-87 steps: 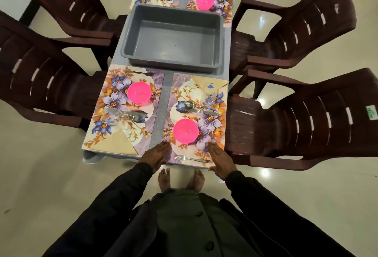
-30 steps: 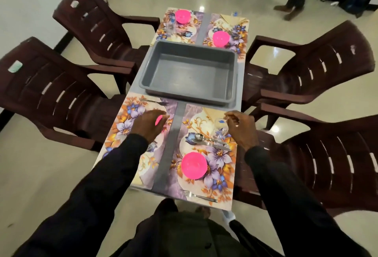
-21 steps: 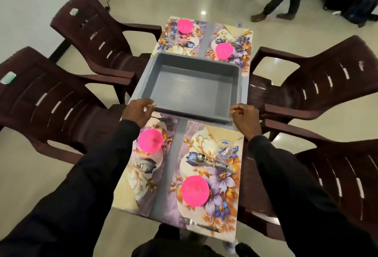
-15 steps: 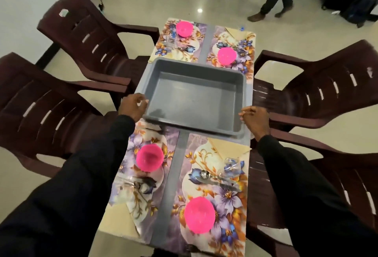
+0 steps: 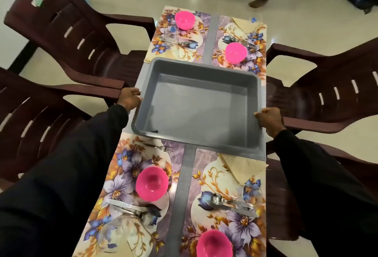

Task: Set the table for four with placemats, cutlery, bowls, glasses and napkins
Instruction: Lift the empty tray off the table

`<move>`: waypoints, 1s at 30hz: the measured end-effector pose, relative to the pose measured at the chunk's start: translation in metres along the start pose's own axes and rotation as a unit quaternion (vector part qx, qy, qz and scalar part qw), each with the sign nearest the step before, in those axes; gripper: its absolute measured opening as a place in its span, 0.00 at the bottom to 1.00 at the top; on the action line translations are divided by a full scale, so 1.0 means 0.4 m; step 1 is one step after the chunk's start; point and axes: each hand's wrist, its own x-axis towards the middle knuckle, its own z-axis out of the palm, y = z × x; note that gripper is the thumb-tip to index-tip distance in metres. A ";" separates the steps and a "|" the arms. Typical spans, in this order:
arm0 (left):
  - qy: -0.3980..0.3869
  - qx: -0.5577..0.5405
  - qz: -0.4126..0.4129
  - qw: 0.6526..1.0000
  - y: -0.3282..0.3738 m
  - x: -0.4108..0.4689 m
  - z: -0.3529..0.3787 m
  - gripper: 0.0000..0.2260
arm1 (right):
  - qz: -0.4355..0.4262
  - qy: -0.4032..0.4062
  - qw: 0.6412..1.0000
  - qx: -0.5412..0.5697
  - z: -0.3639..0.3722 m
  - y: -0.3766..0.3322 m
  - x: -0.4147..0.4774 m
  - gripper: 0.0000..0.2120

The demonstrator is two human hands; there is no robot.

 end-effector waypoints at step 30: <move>0.241 -0.240 -0.011 0.941 -0.022 -0.859 -0.512 0.12 | -0.223 -0.117 0.968 0.006 -0.049 -0.451 -0.412 0.12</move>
